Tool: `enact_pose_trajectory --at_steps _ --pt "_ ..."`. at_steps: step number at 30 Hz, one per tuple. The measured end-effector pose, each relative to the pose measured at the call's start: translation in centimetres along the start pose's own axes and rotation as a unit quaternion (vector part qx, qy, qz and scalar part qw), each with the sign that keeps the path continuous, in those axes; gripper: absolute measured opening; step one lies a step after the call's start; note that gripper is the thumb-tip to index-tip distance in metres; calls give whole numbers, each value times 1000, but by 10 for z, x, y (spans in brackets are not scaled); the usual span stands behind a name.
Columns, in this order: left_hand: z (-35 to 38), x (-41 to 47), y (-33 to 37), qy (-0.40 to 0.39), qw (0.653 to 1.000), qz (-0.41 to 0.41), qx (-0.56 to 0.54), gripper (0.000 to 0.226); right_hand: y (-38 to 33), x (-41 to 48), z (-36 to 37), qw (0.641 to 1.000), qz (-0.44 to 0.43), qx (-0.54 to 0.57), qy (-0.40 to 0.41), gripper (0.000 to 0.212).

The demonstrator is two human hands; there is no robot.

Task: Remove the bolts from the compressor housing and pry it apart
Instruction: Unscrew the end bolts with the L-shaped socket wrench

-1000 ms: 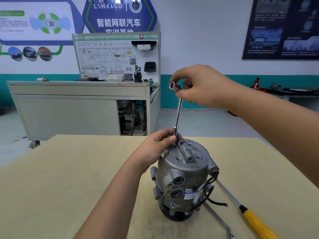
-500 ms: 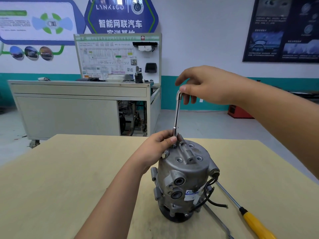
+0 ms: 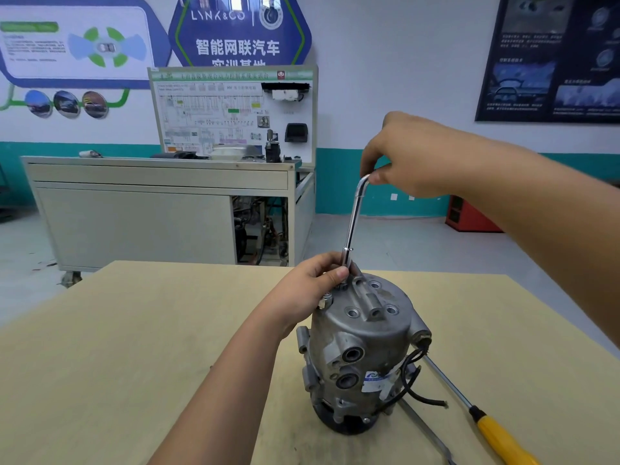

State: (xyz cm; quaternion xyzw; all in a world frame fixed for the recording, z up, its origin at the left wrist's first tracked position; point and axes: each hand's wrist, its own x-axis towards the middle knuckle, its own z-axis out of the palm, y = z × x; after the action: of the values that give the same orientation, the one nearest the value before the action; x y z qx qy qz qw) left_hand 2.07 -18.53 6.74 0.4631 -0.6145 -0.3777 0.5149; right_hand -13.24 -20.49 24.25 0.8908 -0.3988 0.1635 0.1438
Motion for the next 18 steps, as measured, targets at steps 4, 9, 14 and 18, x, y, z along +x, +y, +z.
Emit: enact_pose_trajectory --at_steps 4,9,14,18 --pt "0 0 0 2 1000 0 -4 30 -4 -2 1 1000 1 -7 28 18" --pt "-1 0 -1 4 1000 -2 -18 32 -9 -6 7 1000 3 -10 30 23" --pt "-1 0 0 -1 1000 -4 -14 26 -11 -2 15 1000 -8 10 11 28" --pt "-1 0 0 -2 1000 -10 -14 23 -15 0 22 998 -42 21 36 19"
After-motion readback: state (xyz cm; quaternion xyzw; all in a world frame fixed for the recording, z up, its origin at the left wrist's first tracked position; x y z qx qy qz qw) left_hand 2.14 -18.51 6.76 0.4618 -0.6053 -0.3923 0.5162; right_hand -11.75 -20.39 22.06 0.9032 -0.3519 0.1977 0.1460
